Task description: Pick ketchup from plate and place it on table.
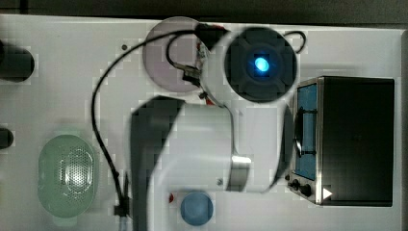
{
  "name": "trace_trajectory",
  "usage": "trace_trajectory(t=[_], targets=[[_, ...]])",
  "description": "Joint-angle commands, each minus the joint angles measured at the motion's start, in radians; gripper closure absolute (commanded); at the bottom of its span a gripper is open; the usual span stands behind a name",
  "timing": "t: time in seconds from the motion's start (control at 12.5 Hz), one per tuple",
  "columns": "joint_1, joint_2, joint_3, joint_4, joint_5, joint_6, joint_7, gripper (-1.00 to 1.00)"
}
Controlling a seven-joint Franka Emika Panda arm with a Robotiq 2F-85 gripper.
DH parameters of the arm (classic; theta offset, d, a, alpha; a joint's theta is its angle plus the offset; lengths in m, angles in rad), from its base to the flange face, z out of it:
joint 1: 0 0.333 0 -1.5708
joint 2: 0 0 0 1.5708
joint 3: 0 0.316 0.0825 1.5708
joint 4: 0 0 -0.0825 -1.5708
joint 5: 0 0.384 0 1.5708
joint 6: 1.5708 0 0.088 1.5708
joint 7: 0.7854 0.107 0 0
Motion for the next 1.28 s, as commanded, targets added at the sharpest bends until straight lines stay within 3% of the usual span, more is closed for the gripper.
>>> trace_trajectory(t=[0.08, 0.48, 0.96, 1.2, 1.28], targets=[[-0.029, 0.000, -0.004, -0.201, -0.011, 0.071, -0.028, -0.20], [-0.025, 0.027, 0.006, -0.460, -0.012, 0.359, -0.028, -0.20], [-0.023, 0.243, 0.013, -0.501, -0.012, 0.568, -0.028, -0.25], [-0.023, 0.275, 0.013, -0.501, -0.012, 0.623, -0.028, -0.88], [-0.023, 0.252, 0.013, -0.496, -0.011, 0.613, -0.026, -1.00]])
